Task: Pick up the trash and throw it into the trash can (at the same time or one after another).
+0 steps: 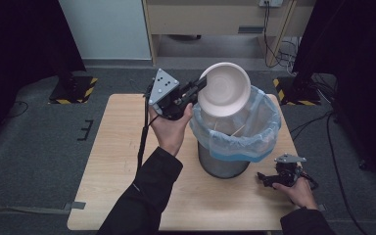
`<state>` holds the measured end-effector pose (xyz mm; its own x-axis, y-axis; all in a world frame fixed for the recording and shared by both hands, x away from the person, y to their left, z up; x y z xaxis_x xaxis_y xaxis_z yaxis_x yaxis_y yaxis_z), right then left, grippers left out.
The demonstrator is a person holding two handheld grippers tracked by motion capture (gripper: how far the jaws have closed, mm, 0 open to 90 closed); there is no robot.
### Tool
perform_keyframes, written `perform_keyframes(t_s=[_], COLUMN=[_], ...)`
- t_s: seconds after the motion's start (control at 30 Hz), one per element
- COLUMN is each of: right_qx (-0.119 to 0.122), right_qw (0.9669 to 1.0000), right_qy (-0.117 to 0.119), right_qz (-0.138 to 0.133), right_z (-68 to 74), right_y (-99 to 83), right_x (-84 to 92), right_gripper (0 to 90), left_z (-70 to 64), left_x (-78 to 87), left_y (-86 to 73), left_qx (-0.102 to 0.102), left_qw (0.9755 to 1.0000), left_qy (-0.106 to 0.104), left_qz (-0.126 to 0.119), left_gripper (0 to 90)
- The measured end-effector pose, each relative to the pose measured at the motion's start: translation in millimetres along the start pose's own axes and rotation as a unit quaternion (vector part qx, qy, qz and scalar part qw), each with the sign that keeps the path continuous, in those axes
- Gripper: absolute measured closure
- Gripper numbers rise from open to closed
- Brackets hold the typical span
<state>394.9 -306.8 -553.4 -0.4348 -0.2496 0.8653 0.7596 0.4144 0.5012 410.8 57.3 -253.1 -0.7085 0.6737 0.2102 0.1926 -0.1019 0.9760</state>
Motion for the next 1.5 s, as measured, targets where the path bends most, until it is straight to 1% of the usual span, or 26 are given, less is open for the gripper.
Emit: perform_keyframes(t_s=[0.07,0.13,0.17,0.2,0.23,0.33,0.47,0.57,0.73,0.8,0.87,0.93,1.03,1.17,1.23,1.3,1.33,1.4,1.43,1.47,1.5], right_qx=[0.0,0.0,0.0,0.0,0.0,0.0,0.002,-0.001,0.001,0.001,0.001,0.001,0.001,0.0,0.001,0.001,0.001,0.0,0.001,0.0,-0.001], right_qw=[1.0,1.0,1.0,1.0,1.0,1.0,1.0,1.0,1.0,1.0,1.0,1.0,1.0,1.0,1.0,1.0,1.0,1.0,1.0,1.0,1.0], right_qy=[0.0,0.0,0.0,0.0,0.0,0.0,0.0,0.001,0.001,0.001,0.001,0.001,0.001,0.001,0.001,0.001,0.001,0.001,0.001,0.001,0.001], right_qz=[0.0,0.0,0.0,0.0,0.0,0.0,0.0,0.001,0.002,0.002,0.002,0.002,0.002,0.002,0.002,0.002,0.002,0.002,0.002,0.002,0.002], right_z=[0.0,0.0,0.0,0.0,0.0,0.0,-0.1,0.3,0.1,0.1,0.1,0.1,0.1,0.4,0.2,0.2,0.2,0.4,0.1,0.4,0.4], right_y=[0.0,0.0,0.0,0.0,0.0,0.0,-0.1,-0.1,-0.2,-0.2,-0.2,-0.2,-0.2,-0.2,-0.2,-0.2,-0.2,-0.2,-0.2,-0.2,-0.2], right_x=[0.0,0.0,0.0,0.0,0.0,0.0,0.1,0.1,0.2,0.2,0.2,0.2,0.2,0.2,0.2,0.2,0.2,0.2,0.2,0.2,0.2], right_gripper=[0.8,0.8,0.8,0.8,0.8,0.8,0.8,0.8,0.8,0.8,0.8,0.8,0.8,0.8,0.8,0.8,0.8,0.8,0.8,0.8,0.8], left_z=[-1.2,-2.5,-3.0,-3.0,-3.1,1.1,12.6,23.1,37.9,43.0,48.0,53.2,61.9,70.0,72.3,74.9,76.1,80.2,82.8,85.9,89.3], left_x=[-6.7,-13.7,-17.3,-17.3,-20.7,-17.4,-1.4,13.6,37.1,45.9,54.0,62.0,71.9,82.0,86.6,91.5,93.9,99.0,101.5,103.8,105.9], left_y=[-2.9,-6.4,-8.6,-8.6,-14.0,-22.1,-32.5,-41.8,-62.9,-75.0,-89.8,-107.0,-133.3,-165.1,-180.8,-197.0,-205.4,-223.3,-233.1,-243.3,-253.1], left_qx=[0.0,-0.001,-0.001,-0.001,-0.01,-0.003,0.001,0.006,0.018,0.021,0.025,0.026,0.035,0.044,0.048,0.053,0.057,0.061,0.063,0.067,0.074], left_qw=[1.0,0.9999,0.9998,0.9998,0.9996,0.9996,0.9996,0.9992,0.9982,0.9973,0.9952,0.993,0.9885,0.9811,0.9766,0.9712,0.9681,0.9609,0.9564,0.951,0.9441], left_qy=[-0.001,-0.009,-0.015,-0.015,-0.016,-0.017,-0.007,0.004,0.017,0.021,0.024,0.033,0.043,0.05,0.053,0.055,0.055,0.059,0.062,0.065,0.07], left_qz=[0.007,0.011,0.013,0.013,0.023,0.024,0.029,0.04,0.054,0.068,0.091,0.11,0.141,0.182,0.203,0.226,0.238,0.263,0.278,0.295,0.313], left_gripper=[83.4,82.9,80.0,76.3,74.0,70.1,62.1,55.1,45.3,42.5,38.3,35.8,33.2,29.9,27.7,26.0,24.9,22.6,21.5,20.8,20.1])
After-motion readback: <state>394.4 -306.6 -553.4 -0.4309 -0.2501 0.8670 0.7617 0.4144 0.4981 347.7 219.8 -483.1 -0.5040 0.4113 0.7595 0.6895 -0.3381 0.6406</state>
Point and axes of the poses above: each handheld gripper's, and its own axes: x roughly backward along the jaws, y roughly out of its top, z roughly to its left, the point moved 2 cm from there along -x, roughly forward along the jaws, and after that the axes turned 15 degrees about z, right-handed, at the moved point
